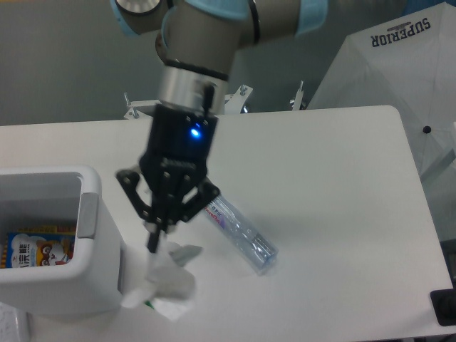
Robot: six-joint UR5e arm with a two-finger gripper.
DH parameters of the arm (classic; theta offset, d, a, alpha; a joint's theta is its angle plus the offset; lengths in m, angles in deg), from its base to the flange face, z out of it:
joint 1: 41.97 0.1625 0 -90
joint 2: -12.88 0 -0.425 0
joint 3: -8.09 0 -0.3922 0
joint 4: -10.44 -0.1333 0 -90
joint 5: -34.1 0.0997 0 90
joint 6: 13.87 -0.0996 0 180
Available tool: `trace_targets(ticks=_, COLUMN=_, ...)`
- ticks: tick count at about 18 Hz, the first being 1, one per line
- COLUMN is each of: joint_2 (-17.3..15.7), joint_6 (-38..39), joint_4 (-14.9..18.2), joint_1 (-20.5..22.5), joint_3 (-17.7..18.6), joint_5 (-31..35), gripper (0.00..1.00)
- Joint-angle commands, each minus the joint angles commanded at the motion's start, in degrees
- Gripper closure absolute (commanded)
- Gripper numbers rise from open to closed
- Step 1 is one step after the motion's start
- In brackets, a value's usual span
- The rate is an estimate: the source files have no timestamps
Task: Place the trash in the trash can
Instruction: 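Lift the tissue and carry it over the white trash bin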
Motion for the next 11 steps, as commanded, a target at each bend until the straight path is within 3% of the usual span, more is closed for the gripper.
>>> trace_targets(ticks=3, joint_2=-2.72, joint_6=-0.17, joint_4=0.0, joint_1=-2.03, joint_3=3.07, joint_5=-0.01, gripper=0.96)
trace_targets(ticks=11, joint_2=-3.08, joint_6=-0.78, joint_4=0.0, joint_1=-9.23, joint_3=6.24, joint_5=-0.01, gripper=0.96)
